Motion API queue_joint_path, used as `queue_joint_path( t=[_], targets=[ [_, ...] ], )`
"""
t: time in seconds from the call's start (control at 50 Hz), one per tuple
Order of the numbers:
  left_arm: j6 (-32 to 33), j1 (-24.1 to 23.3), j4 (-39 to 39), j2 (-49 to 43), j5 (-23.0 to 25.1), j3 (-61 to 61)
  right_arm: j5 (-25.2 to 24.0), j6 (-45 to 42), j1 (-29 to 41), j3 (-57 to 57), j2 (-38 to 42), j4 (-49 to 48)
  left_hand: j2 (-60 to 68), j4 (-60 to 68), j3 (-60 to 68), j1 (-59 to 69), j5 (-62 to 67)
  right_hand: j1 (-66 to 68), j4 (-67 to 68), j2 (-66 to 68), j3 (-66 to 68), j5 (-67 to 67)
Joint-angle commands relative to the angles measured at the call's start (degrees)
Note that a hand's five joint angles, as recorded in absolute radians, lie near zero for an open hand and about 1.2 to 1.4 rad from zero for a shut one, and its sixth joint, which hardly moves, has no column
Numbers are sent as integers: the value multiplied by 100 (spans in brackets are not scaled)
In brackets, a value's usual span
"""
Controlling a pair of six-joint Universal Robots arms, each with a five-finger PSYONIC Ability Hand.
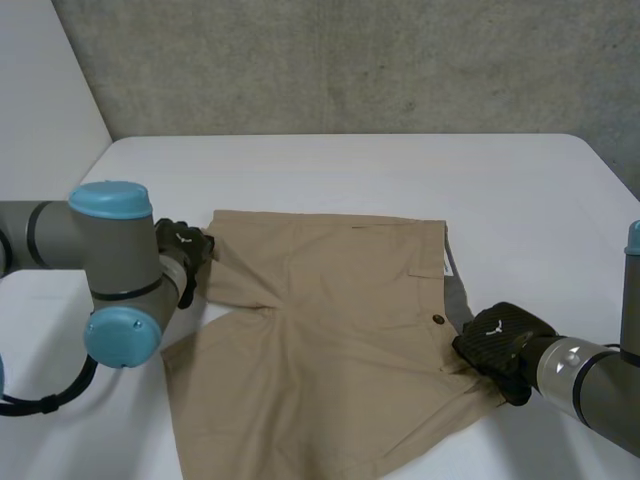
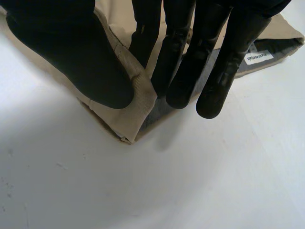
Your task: Fold the shorts.
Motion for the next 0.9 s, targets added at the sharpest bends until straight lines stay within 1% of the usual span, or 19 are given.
queue_joint_path(
  t=[0.02, 0.06, 0.12, 0.14, 0.2, 0.22, 0.32, 0.38, 0.42, 0.44, 0.5, 0.52, 0.58, 0.6, 0.68, 0.72, 0.8, 0.82, 0.9],
  targets=[
    [-93, -65, -27, 1029, 16, -557, -13, 536, 47, -140, -24, -204, -821, -793, -836, -669, -801, 2422, 1174, 1258, 1235, 1339],
    [-181, -117, -19, 1449, -1, -819, -13, 800, 91, -246, -24, -310, -804, -777, -819, -652, -784, 2422, 1174, 1258, 1235, 1339],
    [-392, -232, -27, 1846, -10, -1110, -22, 1115, 152, -395, -15, -389, -737, -709, -752, -585, -717, 2422, 1174, 1258, 1235, 1339],
    [-627, -319, -36, 2091, -10, -1320, -31, 1204, 161, -439, -6, -415, -703, -676, -718, -551, -683, 2422, 1174, 1258, 1235, 1339],
    [-1050, -451, -45, 2479, -10, -1655, -22, 1563, 222, -641, 46, -556, -669, -642, -685, -517, -650, 2422, 1174, 1258, 1235, 1339],
    [-1356, -530, -54, 2707, -10, -1874, -31, 1661, 249, -703, 90, -600, -653, -625, -668, -501, -633, 2422, 1174, 1258, 1235, 1339],
    [-2096, -759, -132, 3271, -19, -2411, -13, 2197, 372, -1098, 433, -793, -299, -272, -314, -147, -279, 2422, 1174, 1258, 1235, 1339],
    [-2491, -917, -325, 3464, -19, -2692, -14, 2514, 469, -1423, 714, -811, -98, -71, -113, 54, -78, 2422, 1174, 1258, 1235, 1339],
    [-2677, -996, -448, 3500, -28, -2781, -13, 2654, 495, -1607, 854, -811, -30, -3, -46, 122, -10, 2422, 1174, 1258, 1235, 1339],
    [-2895, -1092, -606, 3509, -28, -2842, -13, 2777, 521, -1782, 994, -811, 3, 31, -12, 155, 23, 2422, 1174, 1258, 1235, 1339],
    [-3274, -1269, -879, 3509, -45, -2930, 4, 2883, 539, -2038, 1197, -837, -13, 14, -28, 139, 7, 2422, 1174, 1258, 1235, 1339],
    [-3571, -1382, -1080, 3509, -45, -2957, 13, 2918, 539, -2178, 1311, -855, -13, 14, -28, 139, 7, 2422, 1174, 1258, 1235, 1339],
    [-3994, -1515, -1371, 3509, -45, -2983, 74, 2927, 548, -2320, 1435, -855, -13, 14, -28, 139, 7, 2422, 1174, 1258, 1235, 1339],
    [-4231, -1593, -1563, 3509, -45, -2992, 118, 2936, 548, -2381, 1487, -864, -13, 14, -28, 139, 7, 2422, 1174, 1258, 1235, 1339],
    [-4689, -1787, -1907, 3491, -80, -3010, 241, 2936, 548, -2470, 1540, -1030, 3, 31, -12, 155, 23, 2422, 1174, 1258, 1235, 1339],
    [-4795, -1875, -1969, 3491, -124, -3010, 276, 2936, 548, -2487, 1576, -1145, 20, 48, 5, 172, 40, 2422, 1174, 1258, 1235, 1339],
    [-4927, -2182, -1996, 3456, -431, -3010, 294, 2927, 548, -2496, 1646, -1373, 104, 132, 89, 256, 124, 2422, 1174, 1258, 1235, 1339],
    [-4936, -2314, -1987, 3439, -615, -3001, 285, 2927, 548, -2496, 1690, -1400, 121, 149, 106, 273, 141, 2422, 1174, 1258, 1235, 1339],
    [-4954, -2543, -1970, 3360, -1082, -2940, 259, 2892, 557, -2487, 1743, -1391, 272, 299, 257, 424, 292, 2422, 1174, 1258, 1235, 1339]
  ],
)
